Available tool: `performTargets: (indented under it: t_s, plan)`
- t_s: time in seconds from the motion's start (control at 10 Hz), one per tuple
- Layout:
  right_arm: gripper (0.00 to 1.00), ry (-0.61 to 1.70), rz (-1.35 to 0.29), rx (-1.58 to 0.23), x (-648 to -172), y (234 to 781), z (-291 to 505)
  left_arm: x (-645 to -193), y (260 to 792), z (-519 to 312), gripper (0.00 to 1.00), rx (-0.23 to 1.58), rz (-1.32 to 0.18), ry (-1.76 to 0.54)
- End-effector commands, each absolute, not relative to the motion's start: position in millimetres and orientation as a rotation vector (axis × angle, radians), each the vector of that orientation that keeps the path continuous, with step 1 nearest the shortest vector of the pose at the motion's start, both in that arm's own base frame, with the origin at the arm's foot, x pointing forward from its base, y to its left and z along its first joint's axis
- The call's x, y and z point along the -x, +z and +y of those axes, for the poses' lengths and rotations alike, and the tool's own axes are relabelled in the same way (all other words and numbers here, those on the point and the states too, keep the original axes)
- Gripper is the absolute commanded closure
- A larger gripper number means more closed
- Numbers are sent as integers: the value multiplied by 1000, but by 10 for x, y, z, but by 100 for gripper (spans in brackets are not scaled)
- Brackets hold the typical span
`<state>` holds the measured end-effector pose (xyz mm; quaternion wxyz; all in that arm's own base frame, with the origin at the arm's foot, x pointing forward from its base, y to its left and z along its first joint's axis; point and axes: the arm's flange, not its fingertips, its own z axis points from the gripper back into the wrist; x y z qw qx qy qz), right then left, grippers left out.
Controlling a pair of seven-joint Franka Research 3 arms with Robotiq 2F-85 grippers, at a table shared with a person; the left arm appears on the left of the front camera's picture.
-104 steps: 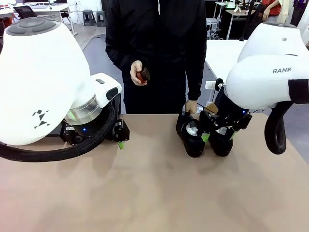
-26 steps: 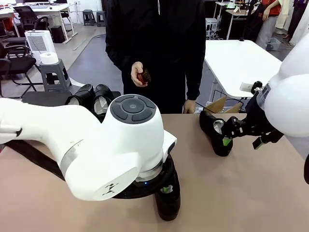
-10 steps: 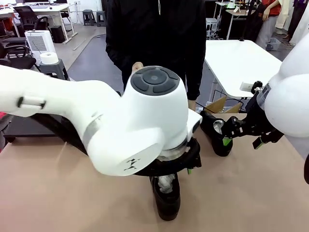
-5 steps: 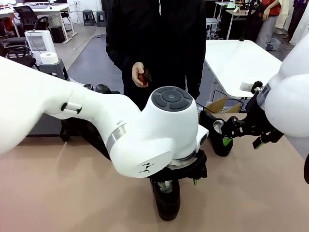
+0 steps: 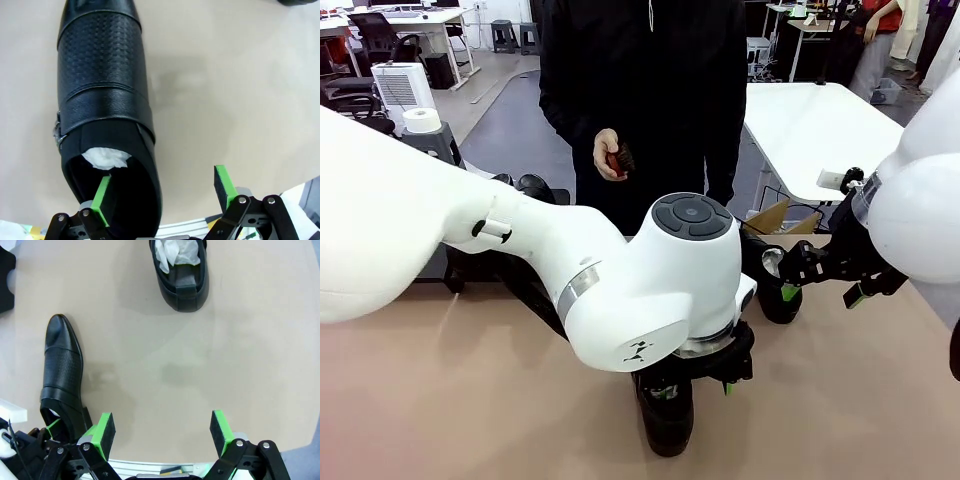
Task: Organize the shoes by placing them on the stand.
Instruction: Place the Shoe from the middle of the table onto the Shoes Stand.
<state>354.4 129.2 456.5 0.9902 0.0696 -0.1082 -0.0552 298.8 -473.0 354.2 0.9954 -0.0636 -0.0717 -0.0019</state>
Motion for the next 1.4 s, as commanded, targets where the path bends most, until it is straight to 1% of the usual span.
performTargets:
  t_s: [0.0, 0.4, 0.5, 1.0, 1.1, 1.2, 1.3]
  plan:
    - [0, -116, -230, -151, -3565, 4572, 1304, -3025, 3551, -4803, 10, 100, -161, 13]
    - [0, -116, -230, -151, -3565, 4572, 1304, -3077, 3519, -4823, 85, 73, -140, 12]
    - [0, -116, -230, -151, -3565, 4572, 1304, -3093, 3496, -4817, 100, 49, -120, 27]
    - [0, -116, -230, -151, -3565, 4572, 1304, -3111, 3466, -4798, 100, 37, -119, 31]
    - [0, -116, -230, -151, -3565, 4572, 1304, -3103, 3476, -4781, 100, 39, -100, 29]
    - [0, -116, -230, -151, -3565, 4572, 1304, -3072, 3580, -4749, 100, 50, -72, 28]
    - [0, -116, -230, -151, -3565, 4572, 1304, -3005, 3796, -4690, 100, 63, -89, 19]
